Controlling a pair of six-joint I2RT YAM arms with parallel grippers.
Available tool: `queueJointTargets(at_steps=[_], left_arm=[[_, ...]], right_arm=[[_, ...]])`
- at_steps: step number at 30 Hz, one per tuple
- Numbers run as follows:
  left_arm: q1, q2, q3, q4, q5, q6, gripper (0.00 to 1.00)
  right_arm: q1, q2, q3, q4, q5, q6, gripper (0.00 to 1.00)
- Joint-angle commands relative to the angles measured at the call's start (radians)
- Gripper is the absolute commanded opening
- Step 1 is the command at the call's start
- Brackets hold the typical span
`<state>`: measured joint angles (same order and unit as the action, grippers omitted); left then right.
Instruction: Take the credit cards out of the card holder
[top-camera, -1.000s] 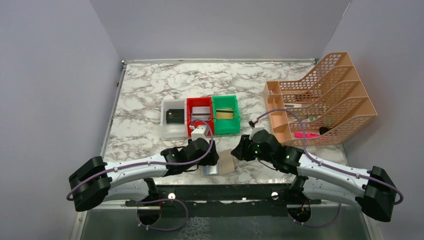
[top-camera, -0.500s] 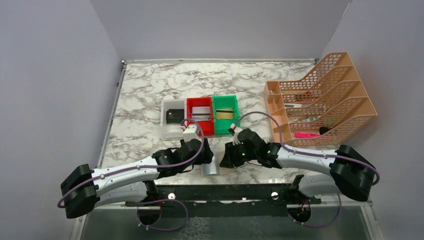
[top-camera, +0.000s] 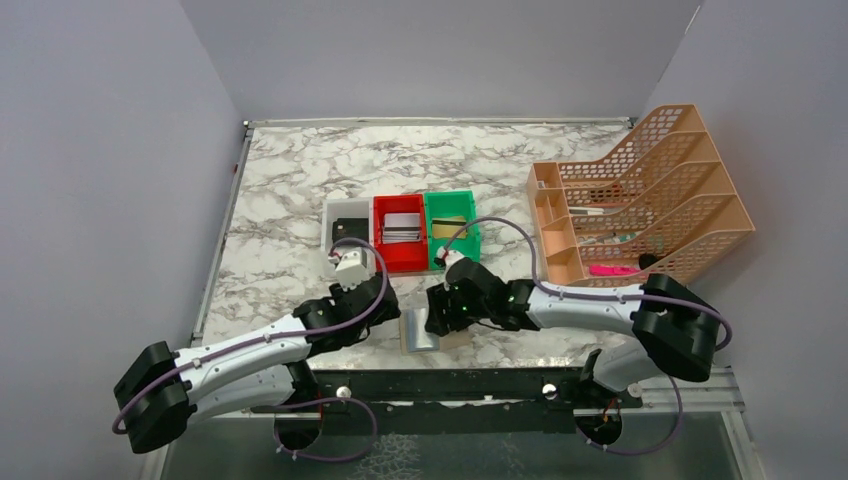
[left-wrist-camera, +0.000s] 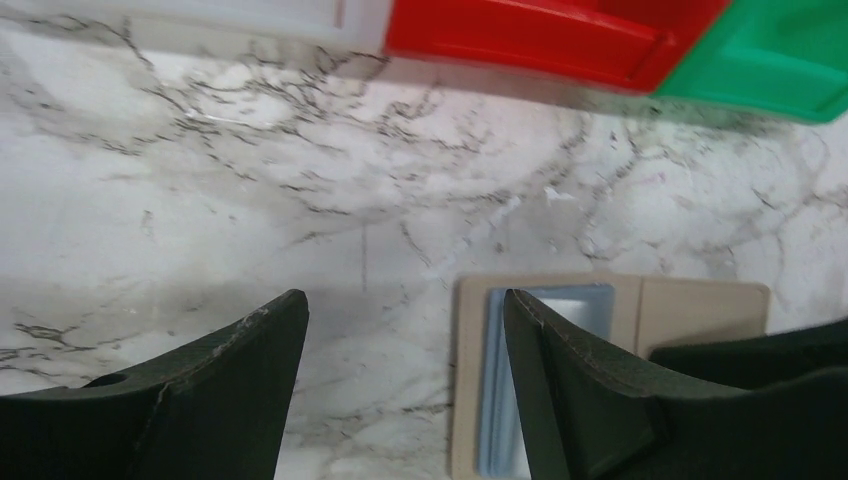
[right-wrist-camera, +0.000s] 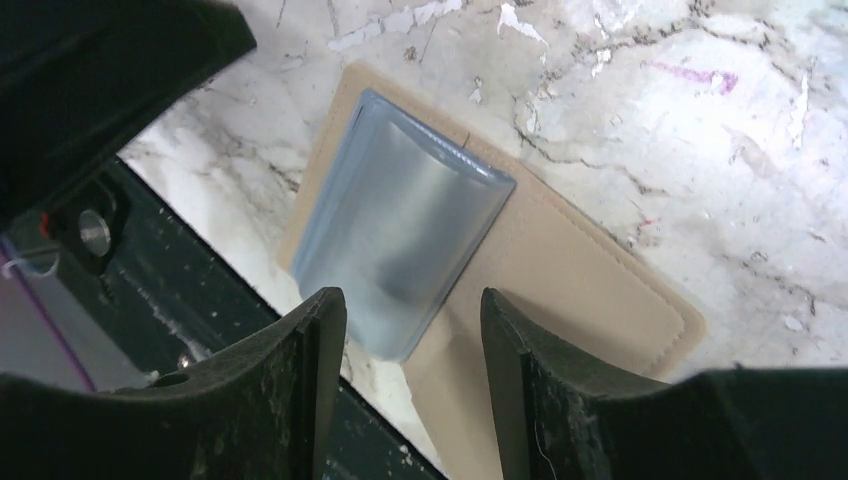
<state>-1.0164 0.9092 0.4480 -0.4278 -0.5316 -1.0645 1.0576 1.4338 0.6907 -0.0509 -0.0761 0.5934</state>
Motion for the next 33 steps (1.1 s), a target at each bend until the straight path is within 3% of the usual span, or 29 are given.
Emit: queueJointTargets(at_steps=[1,6,15,18,22,28,33], left_arm=[[0.105,0.024,0.004,-0.024,0.008,0.053,0.75],[0.211,-0.043,-0.044,0.010,0.086,0.095,0.77],[0.230,-0.156,-0.097,0.018,0.119,0.095,0.78],[0.230,-0.147,-0.098,0.040,0.151,0.116,0.78],[0.230,-0.131,-0.099,0.072,0.206,0.142,0.78],[0.230,-0.090,-0.110,0.161,0.321,0.198,0.78],[0.230,-0.062,-0.102,0.221,0.411,0.233,0.78]], right_arm=[[0.043,0.064,0.063,-0.049,0.124,-0.007,0.59],[0.102,0.141,0.126,-0.080,0.201,0.024,0.67],[0.133,0.251,0.207,-0.192,0.344,0.082,0.69],[0.133,0.268,0.212,-0.191,0.342,0.088,0.62],[0.133,0.257,0.195,-0.194,0.368,0.109,0.44],[0.133,0.189,0.124,-0.109,0.336,0.131,0.35],[0.083,0.083,-0.004,0.072,0.175,0.161,0.31]])
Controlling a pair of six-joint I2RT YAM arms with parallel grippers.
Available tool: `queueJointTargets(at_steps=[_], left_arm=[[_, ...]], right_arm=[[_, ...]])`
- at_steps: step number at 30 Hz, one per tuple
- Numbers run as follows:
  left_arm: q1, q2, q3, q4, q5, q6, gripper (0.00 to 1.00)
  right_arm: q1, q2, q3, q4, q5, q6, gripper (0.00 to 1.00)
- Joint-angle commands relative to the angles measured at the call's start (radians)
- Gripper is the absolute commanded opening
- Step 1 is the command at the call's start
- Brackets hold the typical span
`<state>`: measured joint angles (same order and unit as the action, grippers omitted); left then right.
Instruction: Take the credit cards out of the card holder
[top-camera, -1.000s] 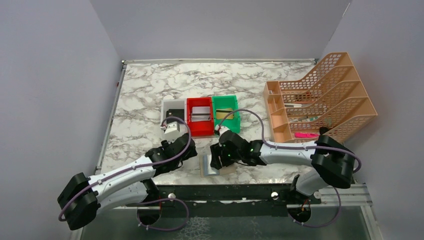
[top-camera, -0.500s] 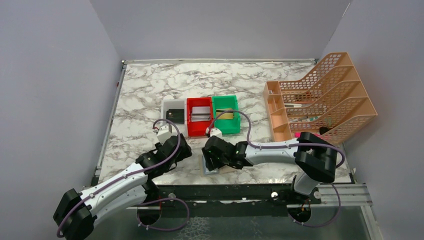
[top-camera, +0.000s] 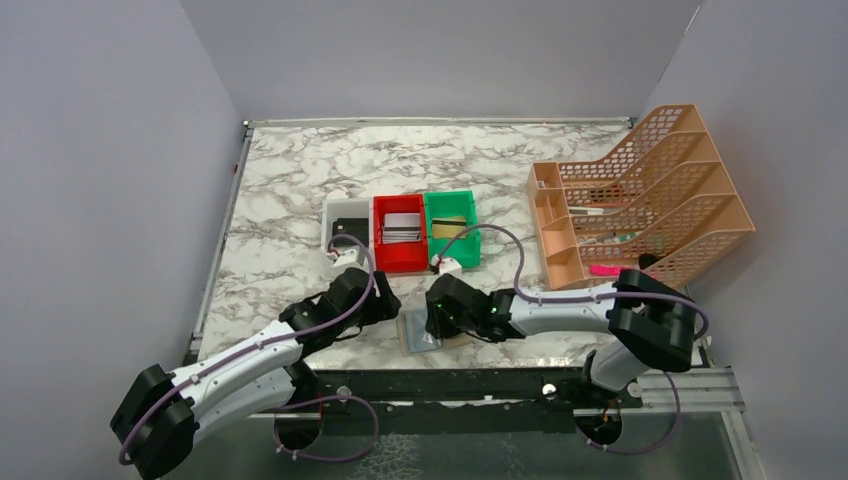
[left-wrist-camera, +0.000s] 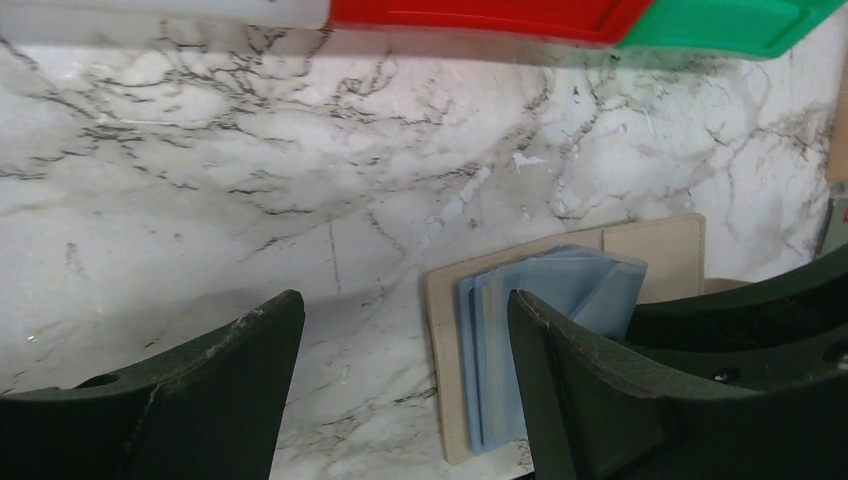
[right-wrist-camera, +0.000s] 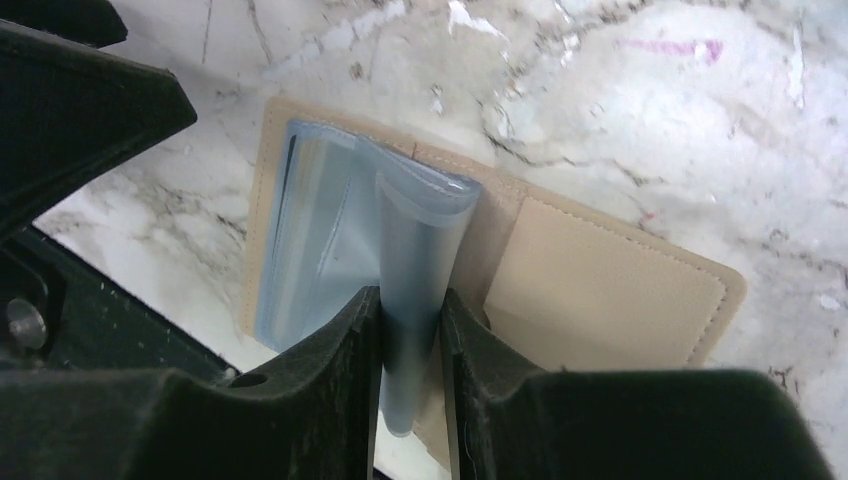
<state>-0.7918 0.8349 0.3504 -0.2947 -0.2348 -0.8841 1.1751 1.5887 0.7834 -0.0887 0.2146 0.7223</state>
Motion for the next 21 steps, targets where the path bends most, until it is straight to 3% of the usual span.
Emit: queueJointTargets(at_steps=[1,10,16,21], left_arm=[[0.005,0.013,-0.005,0.101,0.130,0.057,0.78],[0.005,0.029,-0.013,0.219,0.289,0.096,0.77],[0.003,0.096,-0.023,0.313,0.385,0.101,0.77],[-0.006,0.173,-0.026,0.379,0.426,0.090,0.74]], right_arm=[[-0.050,-0.093,-0.127,0.150,-0.147,0.043,0.30],[-0.247,-0.149,-0.413,0.569,-0.443,0.250,0.26],[-0.288,-0.088,-0.520,0.770,-0.502,0.377,0.26],[-0.293,-0.044,-0.526,0.793,-0.507,0.382,0.29]])
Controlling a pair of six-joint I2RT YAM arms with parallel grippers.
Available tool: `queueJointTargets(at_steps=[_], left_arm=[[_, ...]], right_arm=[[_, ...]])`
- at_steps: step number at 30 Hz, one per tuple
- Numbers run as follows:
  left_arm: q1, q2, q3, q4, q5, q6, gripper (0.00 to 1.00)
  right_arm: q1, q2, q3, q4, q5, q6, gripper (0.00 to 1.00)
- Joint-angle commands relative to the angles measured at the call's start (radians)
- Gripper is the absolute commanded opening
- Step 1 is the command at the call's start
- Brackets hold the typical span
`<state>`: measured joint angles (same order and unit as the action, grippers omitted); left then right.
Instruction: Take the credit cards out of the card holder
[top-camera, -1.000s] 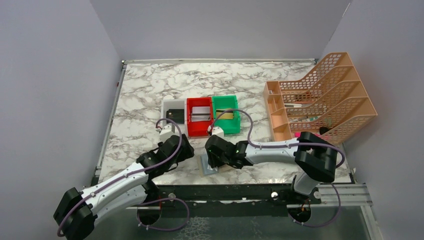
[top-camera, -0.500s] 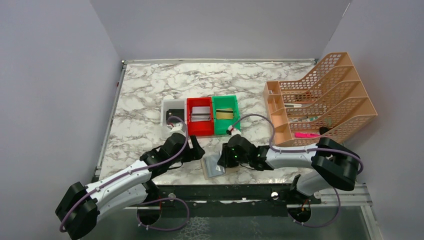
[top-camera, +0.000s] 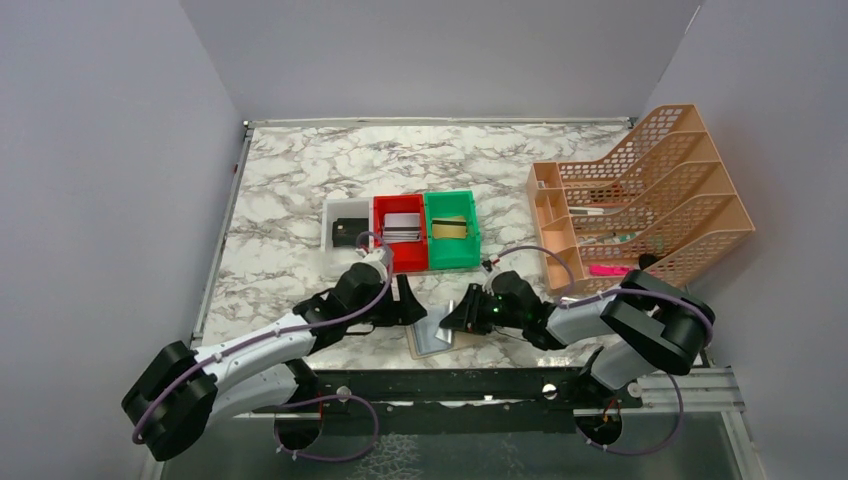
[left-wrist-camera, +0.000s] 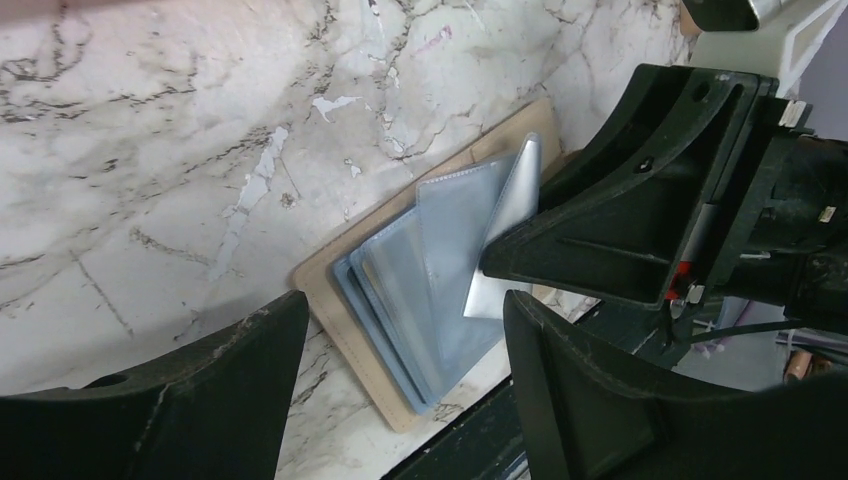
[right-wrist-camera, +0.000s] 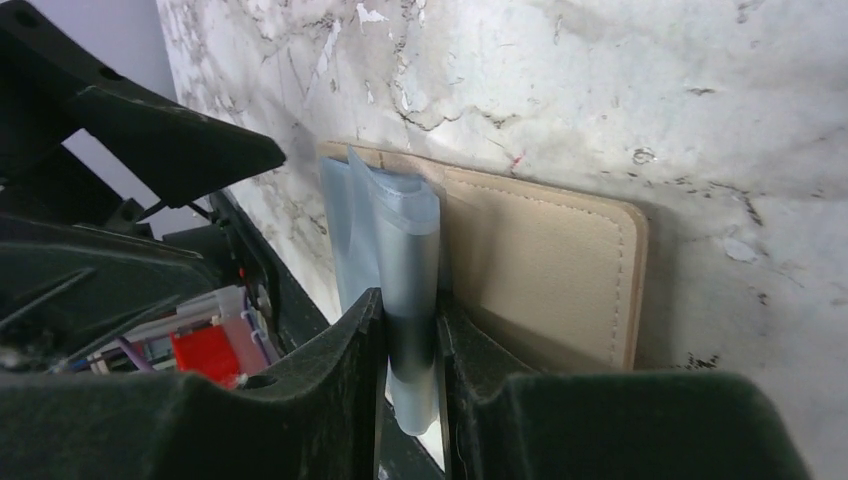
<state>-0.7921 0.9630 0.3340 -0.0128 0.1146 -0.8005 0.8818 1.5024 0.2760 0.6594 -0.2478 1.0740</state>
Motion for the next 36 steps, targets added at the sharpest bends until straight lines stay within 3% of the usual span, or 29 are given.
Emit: queueJointTargets(at_steps=[1,8,15,24,36], left_arm=[[-0.014,0.060,-0.007,0.110,0.077,0.003,0.73],[-0.060,0.161,0.035,0.172,0.054,-0.002,0.60],[-0.078,0.222,0.068,0.170,0.020,-0.012,0.46],[-0.114,0.174,0.095,0.147,-0.041,-0.031,0.53],[-0.148,0.282,0.132,0.144,-0.047,-0.039,0.55]], right_arm=[[0.002,0.040,-0.018,0.037,-0.039,0.019,0.29],[0.000,-0.044,0.008,-0.142,0.061,-0.068,0.28],[0.001,-0.035,0.007,-0.170,0.069,-0.068,0.24],[0.001,-0.012,0.005,-0.163,0.071,-0.064,0.25],[0.001,-0.031,-0.010,-0.160,0.076,-0.060,0.26]])
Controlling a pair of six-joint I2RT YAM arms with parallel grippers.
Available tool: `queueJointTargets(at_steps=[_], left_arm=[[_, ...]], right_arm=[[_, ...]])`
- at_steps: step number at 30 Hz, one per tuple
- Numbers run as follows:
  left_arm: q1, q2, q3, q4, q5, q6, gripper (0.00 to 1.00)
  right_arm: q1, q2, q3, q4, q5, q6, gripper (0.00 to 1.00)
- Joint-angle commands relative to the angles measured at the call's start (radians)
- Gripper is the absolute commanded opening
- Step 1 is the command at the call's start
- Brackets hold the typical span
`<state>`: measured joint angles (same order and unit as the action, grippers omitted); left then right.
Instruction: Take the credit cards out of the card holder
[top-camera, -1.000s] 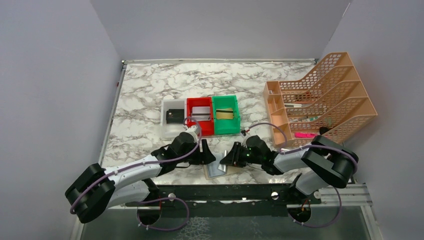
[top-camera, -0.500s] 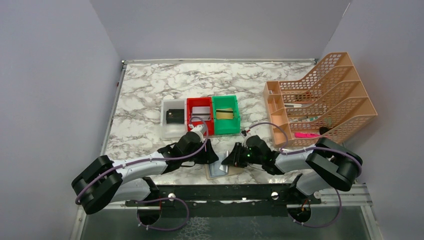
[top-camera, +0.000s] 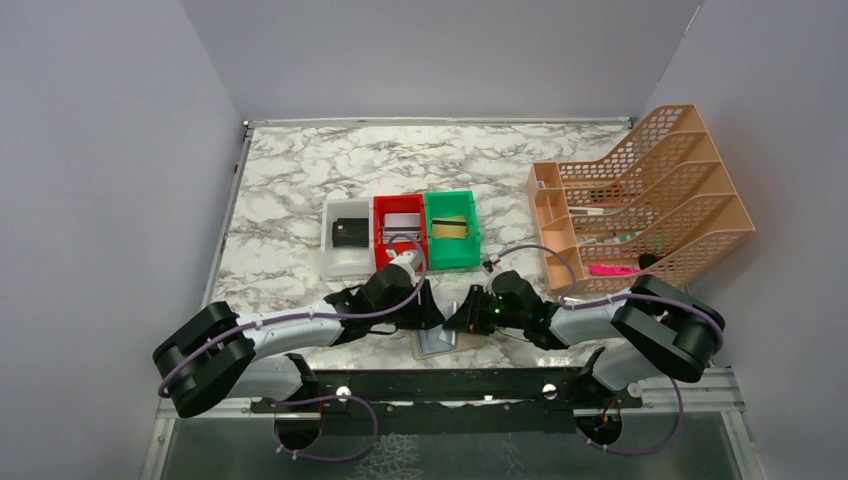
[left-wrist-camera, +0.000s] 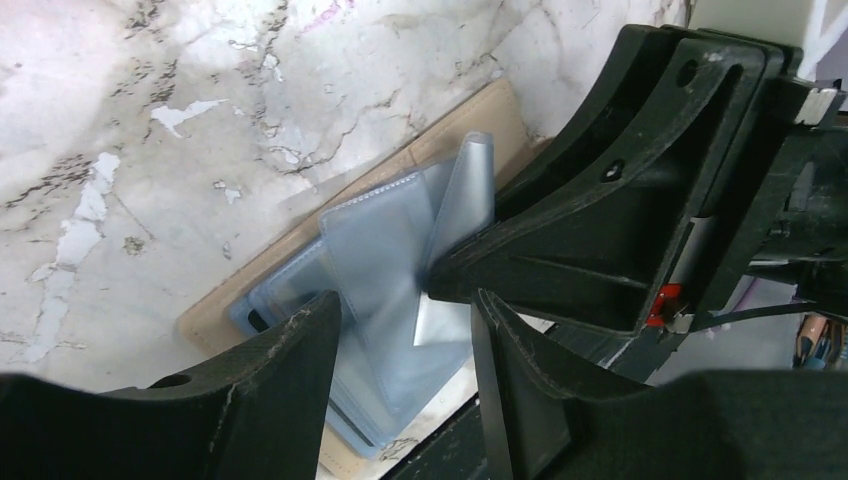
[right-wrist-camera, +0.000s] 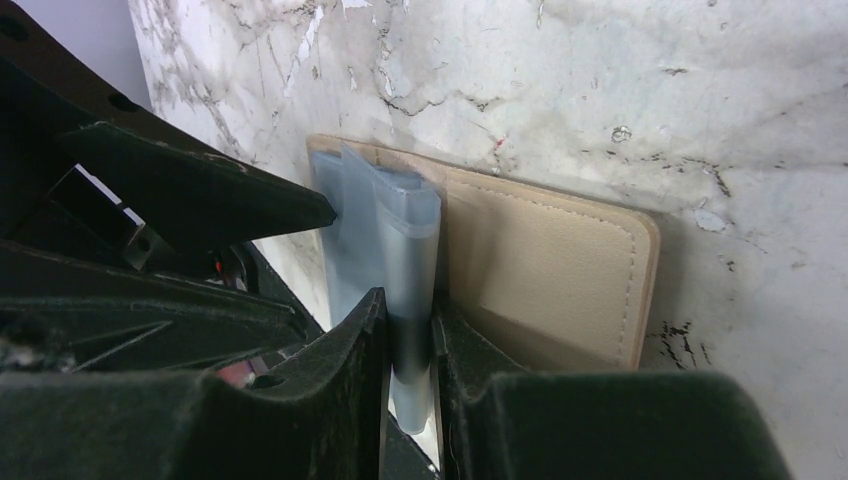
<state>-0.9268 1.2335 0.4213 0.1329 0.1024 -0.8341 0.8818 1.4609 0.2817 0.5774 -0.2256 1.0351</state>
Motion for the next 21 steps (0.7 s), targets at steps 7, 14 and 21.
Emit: queueJointTargets(at_steps=[7,14,21], left_arm=[[-0.021,0.073,0.070,-0.033,-0.042,-0.003,0.56],[-0.024,0.116,0.064,0.024,-0.028,-0.014,0.56],[-0.024,0.115,0.047,0.065,-0.025,-0.025,0.56]], right_arm=[[0.001,-0.013,-0.024,-0.064,0.047,-0.041,0.29],[0.001,-0.046,-0.013,-0.080,0.020,-0.081,0.35],[0.001,-0.151,0.016,-0.244,0.089,-0.131,0.48]])
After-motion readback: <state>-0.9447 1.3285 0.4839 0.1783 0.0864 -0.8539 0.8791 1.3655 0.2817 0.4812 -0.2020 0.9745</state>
